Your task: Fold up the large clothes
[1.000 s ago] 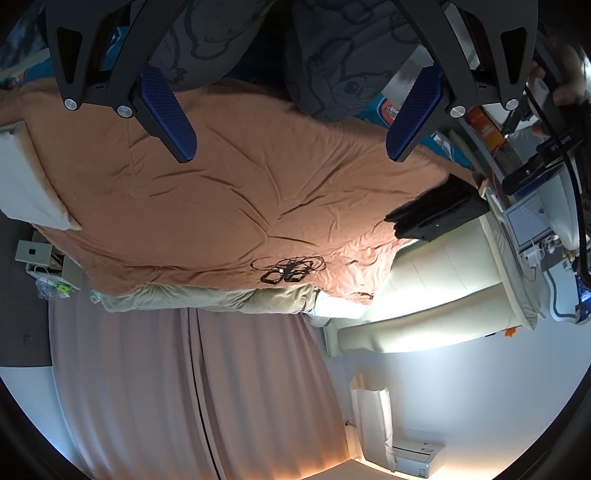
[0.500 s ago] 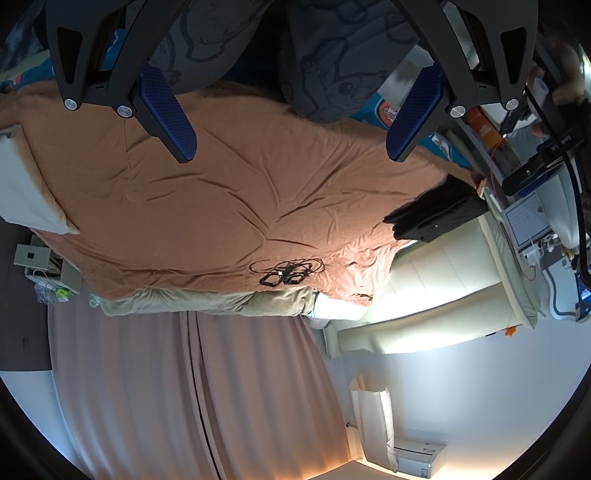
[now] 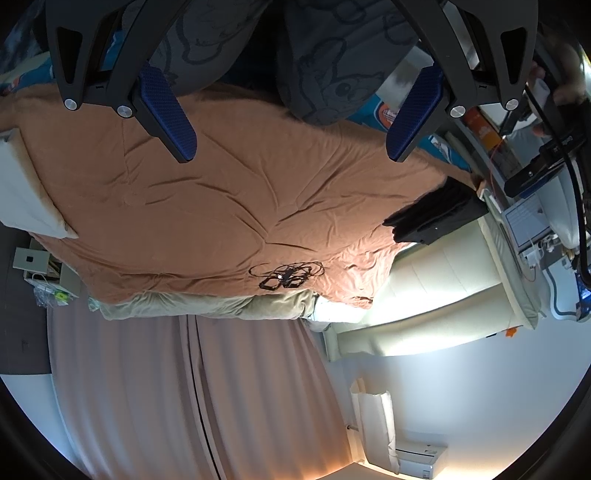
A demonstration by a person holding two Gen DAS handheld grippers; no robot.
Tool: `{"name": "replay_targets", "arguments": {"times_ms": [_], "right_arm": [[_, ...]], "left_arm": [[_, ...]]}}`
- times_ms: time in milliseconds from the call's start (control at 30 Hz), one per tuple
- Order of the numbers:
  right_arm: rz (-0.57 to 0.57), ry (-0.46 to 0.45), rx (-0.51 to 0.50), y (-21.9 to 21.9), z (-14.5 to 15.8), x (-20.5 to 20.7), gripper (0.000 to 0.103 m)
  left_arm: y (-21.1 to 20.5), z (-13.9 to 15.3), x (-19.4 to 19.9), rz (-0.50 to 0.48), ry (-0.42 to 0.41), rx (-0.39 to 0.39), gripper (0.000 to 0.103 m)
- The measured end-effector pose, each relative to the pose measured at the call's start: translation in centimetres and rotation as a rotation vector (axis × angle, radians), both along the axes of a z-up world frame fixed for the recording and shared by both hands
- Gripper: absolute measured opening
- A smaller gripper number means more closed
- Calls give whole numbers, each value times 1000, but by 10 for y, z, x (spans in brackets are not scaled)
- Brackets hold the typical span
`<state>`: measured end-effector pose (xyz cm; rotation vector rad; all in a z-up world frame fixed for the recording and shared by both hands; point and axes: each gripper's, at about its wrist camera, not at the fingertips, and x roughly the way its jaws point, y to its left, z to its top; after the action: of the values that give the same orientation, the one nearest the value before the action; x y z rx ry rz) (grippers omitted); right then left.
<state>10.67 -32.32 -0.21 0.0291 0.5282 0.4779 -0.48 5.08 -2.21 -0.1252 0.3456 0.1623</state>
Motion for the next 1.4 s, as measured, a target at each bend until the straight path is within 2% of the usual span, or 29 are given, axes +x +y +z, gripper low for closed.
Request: {"name": "replay_targets", "arguments": {"times_ms": [867, 1400], "right_arm": [[-4, 25, 10, -3, -7, 6, 103], [-13, 42, 8, 0, -12, 8, 103]], "left_arm": [[2, -2, 7, 15, 14, -13, 103], [-3, -6, 9, 18, 23, 10, 103]]}}
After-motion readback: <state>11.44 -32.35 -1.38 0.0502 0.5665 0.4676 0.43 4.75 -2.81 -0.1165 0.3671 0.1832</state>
